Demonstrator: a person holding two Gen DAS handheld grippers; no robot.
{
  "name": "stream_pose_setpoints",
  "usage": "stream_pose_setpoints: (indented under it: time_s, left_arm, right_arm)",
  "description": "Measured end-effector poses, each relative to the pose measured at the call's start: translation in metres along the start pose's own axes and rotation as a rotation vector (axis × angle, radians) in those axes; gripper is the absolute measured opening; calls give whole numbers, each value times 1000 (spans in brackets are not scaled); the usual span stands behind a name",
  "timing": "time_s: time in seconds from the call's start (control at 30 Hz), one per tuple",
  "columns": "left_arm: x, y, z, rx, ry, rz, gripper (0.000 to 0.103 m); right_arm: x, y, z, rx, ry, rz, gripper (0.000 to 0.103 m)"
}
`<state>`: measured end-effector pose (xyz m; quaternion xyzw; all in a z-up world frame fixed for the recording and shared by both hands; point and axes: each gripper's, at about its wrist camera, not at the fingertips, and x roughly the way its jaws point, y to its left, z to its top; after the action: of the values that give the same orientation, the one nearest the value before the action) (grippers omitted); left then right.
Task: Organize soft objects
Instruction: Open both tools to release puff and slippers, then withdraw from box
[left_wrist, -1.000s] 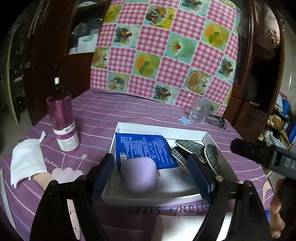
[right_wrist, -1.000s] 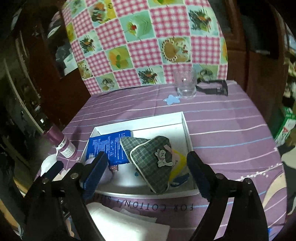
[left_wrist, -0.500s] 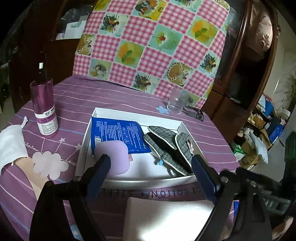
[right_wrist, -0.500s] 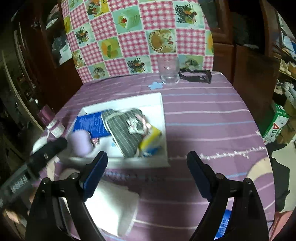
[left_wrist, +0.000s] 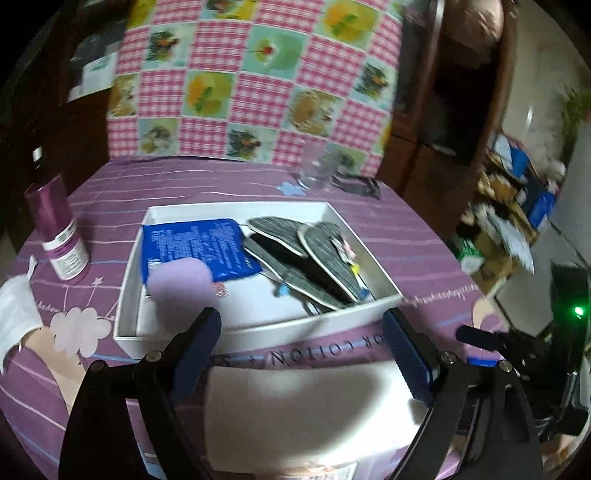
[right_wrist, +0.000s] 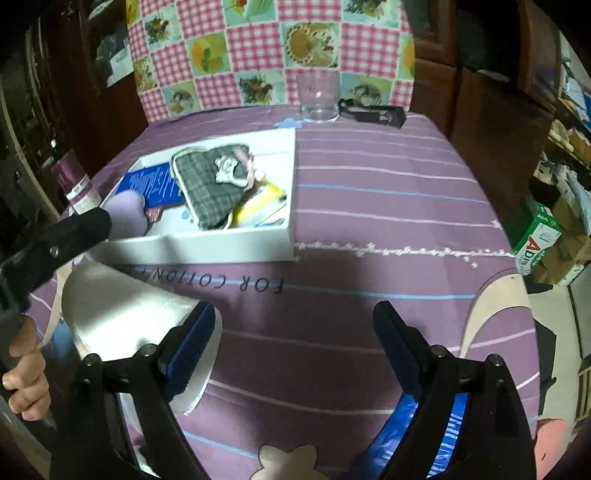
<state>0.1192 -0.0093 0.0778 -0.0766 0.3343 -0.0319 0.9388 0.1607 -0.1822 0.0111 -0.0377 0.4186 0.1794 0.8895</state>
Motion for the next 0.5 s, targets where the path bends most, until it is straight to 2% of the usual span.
stream_pose_setpoints:
  time_s: [0.07, 0.13, 0.2, 0.37, 0.5]
  left_arm:
    - [3, -8, -3, 53, 13, 23, 90]
    - [7, -15, -6, 105, 29, 53, 90]
    - [11, -16, -9, 125, 48, 67, 90]
    - [18, -8, -8, 102, 85, 85, 90]
    - [22, 0, -7, 76, 116, 117, 90]
  right_arm:
    - [8, 1, -3, -11, 30, -9, 88]
    - [11, -5, -3, 16, 50, 29, 88]
    - [16, -15, -3, 52, 84, 9, 88]
    - [15, -21, -7, 75, 71, -3, 93]
    - [14, -17, -13, 24, 58, 8, 96]
